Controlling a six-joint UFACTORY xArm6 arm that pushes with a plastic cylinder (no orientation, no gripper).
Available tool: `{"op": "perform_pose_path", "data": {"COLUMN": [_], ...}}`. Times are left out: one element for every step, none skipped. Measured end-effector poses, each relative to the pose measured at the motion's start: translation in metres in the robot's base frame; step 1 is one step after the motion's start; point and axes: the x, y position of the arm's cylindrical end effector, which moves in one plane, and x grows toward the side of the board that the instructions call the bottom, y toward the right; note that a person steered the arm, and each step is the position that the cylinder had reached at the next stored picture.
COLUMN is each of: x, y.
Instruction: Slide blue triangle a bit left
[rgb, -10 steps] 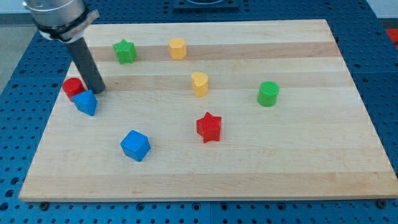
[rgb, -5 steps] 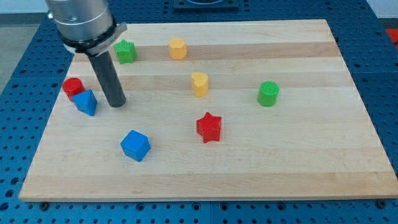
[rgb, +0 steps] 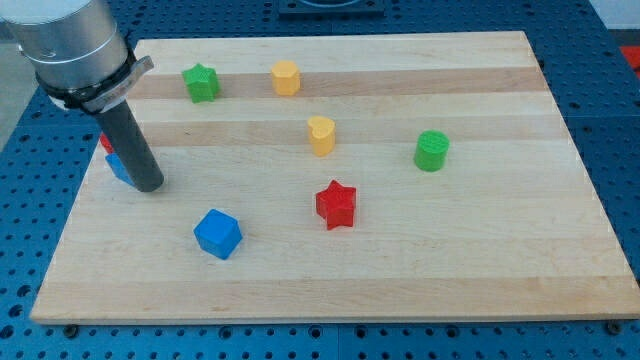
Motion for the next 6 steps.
{"op": "perform_pose_path", "data": {"x": [0.0, 0.0, -0.002, -0.007, -0.01, -0.01], "y": [-0.002, -0.003, -0.006, -0.01, -0.011, -0.011]}}
